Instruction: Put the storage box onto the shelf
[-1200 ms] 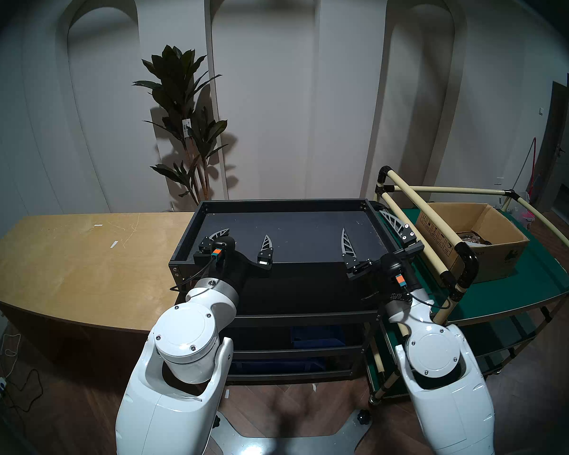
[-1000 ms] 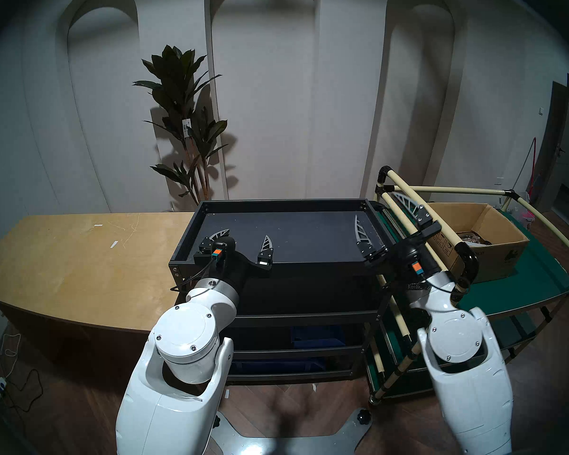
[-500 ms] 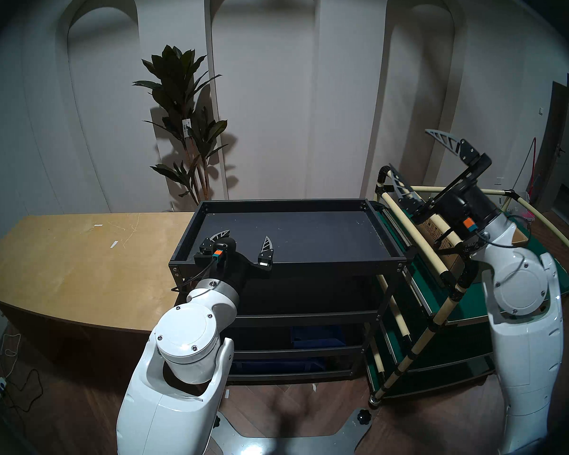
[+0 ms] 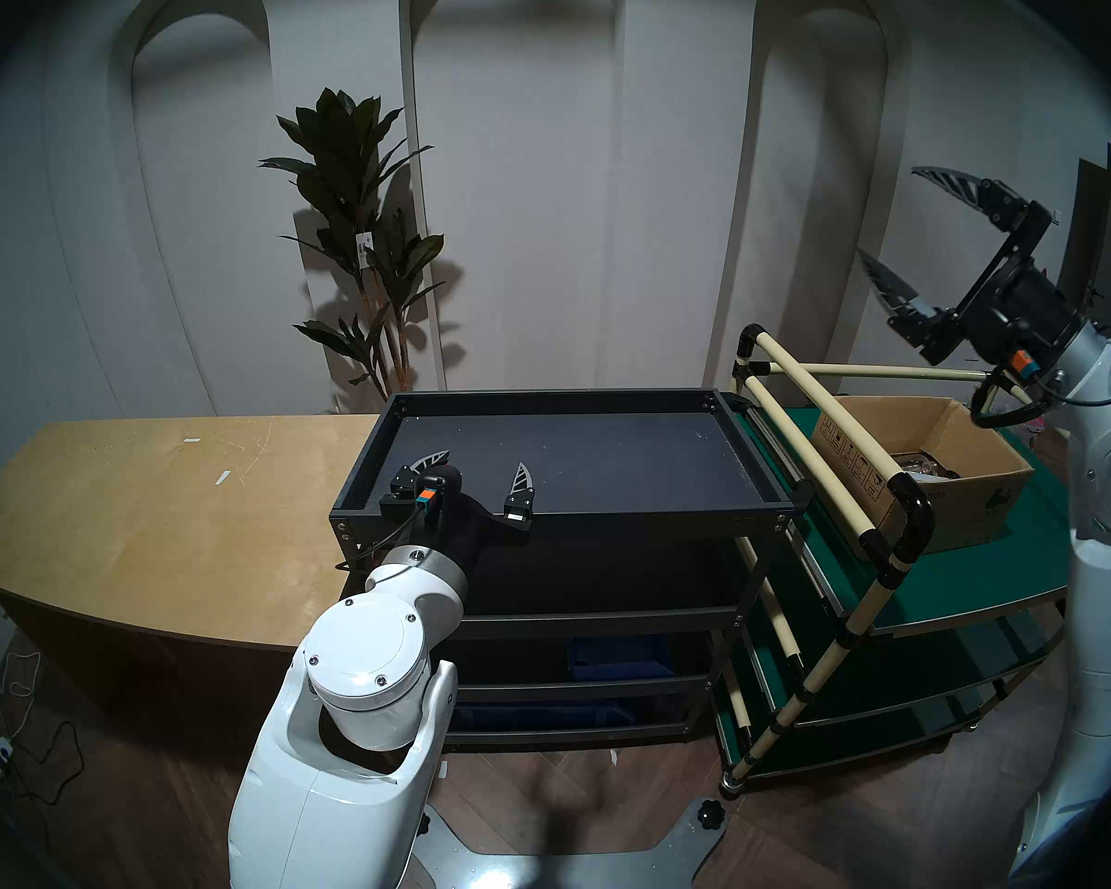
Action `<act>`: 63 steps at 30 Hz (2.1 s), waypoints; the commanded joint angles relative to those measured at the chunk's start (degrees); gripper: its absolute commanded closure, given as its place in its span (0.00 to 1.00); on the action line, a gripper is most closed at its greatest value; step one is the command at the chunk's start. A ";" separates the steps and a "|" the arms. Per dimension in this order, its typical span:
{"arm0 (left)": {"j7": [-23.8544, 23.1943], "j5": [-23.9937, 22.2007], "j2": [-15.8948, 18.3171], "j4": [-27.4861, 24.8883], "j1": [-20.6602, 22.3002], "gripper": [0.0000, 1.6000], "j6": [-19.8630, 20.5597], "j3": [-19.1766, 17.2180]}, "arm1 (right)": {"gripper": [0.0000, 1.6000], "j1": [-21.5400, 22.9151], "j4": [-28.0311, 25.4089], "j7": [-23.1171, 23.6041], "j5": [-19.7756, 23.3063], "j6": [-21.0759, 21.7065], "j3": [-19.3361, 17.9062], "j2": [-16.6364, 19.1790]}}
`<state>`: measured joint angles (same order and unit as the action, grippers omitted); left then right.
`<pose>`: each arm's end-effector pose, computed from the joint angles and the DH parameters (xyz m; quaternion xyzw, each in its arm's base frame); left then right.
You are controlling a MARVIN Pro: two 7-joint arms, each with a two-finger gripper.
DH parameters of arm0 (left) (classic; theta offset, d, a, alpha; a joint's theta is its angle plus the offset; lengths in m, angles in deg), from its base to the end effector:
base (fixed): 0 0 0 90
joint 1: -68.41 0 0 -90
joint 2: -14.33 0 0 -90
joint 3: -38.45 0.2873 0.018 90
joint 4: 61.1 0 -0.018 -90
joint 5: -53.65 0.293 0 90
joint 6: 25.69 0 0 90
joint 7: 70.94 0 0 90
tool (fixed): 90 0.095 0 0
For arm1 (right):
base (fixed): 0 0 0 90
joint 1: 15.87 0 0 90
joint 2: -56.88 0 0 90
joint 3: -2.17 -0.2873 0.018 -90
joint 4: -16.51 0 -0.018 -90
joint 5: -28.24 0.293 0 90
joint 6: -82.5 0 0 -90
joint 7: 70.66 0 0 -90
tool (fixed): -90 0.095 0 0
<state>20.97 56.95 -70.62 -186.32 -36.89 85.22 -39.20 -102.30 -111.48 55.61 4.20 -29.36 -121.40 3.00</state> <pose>0.3095 -0.0620 -0.2042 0.7103 -0.0923 0.6970 0.0330 0.2952 -0.1421 0.0294 0.2594 0.5293 0.6719 0.4484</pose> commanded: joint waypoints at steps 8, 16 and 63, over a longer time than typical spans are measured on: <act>0.04 0.00 -0.14 -0.88 0.48 0.00 -0.26 -0.09 | 0.00 5.39 13.48 13.57 0.73 0.45 -8.86 11.18; 0.05 0.07 -0.17 -0.92 0.49 0.00 -0.27 -0.09 | 0.00 4.68 23.19 24.06 0.68 0.98 -9.49 16.34; 0.03 0.15 -0.33 -1.10 0.43 0.00 -0.29 -0.14 | 0.00 25.83 63.23 41.24 5.19 3.93 20.71 29.25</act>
<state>21.03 57.27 -70.80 -186.24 -36.89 85.22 -39.20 -82.55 -52.11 97.80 10.98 -25.28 -105.16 30.49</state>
